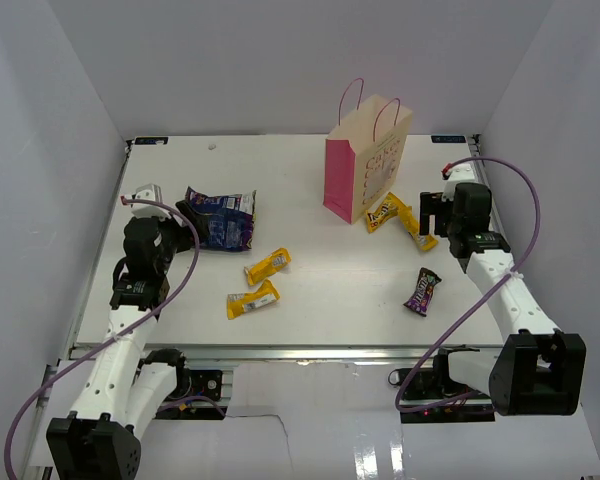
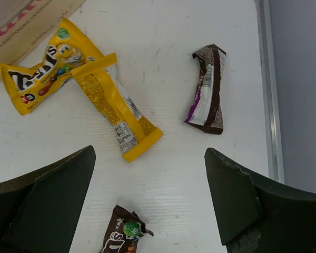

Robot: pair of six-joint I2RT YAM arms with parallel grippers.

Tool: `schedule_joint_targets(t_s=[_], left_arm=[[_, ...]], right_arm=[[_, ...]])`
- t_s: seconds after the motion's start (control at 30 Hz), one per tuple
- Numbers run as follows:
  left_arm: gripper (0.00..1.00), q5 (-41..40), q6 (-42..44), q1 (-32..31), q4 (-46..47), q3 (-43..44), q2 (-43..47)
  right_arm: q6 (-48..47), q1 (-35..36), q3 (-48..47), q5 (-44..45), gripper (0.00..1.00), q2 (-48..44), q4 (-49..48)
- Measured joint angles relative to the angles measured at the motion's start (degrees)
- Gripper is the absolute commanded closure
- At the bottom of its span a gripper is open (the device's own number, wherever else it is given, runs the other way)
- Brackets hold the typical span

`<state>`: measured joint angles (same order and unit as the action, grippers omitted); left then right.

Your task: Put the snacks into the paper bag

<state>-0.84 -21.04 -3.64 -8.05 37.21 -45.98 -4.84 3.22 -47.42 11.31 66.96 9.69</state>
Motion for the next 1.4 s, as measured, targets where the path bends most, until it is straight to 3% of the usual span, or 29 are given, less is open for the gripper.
schedule_joint_targets(t_s=[0.13, 0.33, 0.53, 0.57, 0.73, 0.93, 1.1, 1.27, 1.37, 1.4], left_arm=[[0.02, 1.9, -0.8, 0.0, -1.6, -1.1, 1.1], [0.02, 3.7, -1.5, 0.0, -3.4, -2.0, 3.0], [0.02, 5.6, -2.5, 0.0, -4.1, -2.0, 3.0], [0.02, 6.1, -2.8, 0.0, -4.2, -2.1, 3.0], [0.02, 8.4, -3.8, 0.0, -5.1, -2.4, 2.8], [0.02, 10.1, -5.4, 0.0, -6.1, -3.4, 3.0], [0.02, 10.9, -6.0, 0.0, -6.8, -4.0, 2.8], [0.02, 11.6, -6.5, 0.0, -6.8, -4.0, 2.0], [0.02, 12.2, -7.1, 0.0, -6.8, -4.0, 1.6], [0.02, 12.3, -7.3, 0.0, -6.8, -4.0, 1.6]], right_arm=[[-9.9, -0.3, -1.0, -11.2, 0.10, 0.0, 1.6], [-43.2, 1.4, -2.1, -34.7, 0.10, 1.0, 17.6], [-71.9, 1.4, -4.8, -45.0, 0.01, 9.2, 32.8], [-75.8, 1.4, -5.8, -45.2, 0.00, 11.3, 35.0], [-89.4, 1.3, -12.7, -42.2, 0.18, 22.2, 43.2], [-102.6, -1.4, -17.7, -36.3, 0.18, 23.9, 55.1], [-106.4, -2.0, -14.9, -29.4, 0.19, 23.7, 59.1], [-107.7, -1.2, -6.4, -26.0, 0.23, 22.5, 53.7], [-108.1, -0.2, -4.9, -25.6, 0.36, 22.5, 50.5], [-108.2, 0.2, -4.6, -25.5, 0.47, 22.5, 49.3]])
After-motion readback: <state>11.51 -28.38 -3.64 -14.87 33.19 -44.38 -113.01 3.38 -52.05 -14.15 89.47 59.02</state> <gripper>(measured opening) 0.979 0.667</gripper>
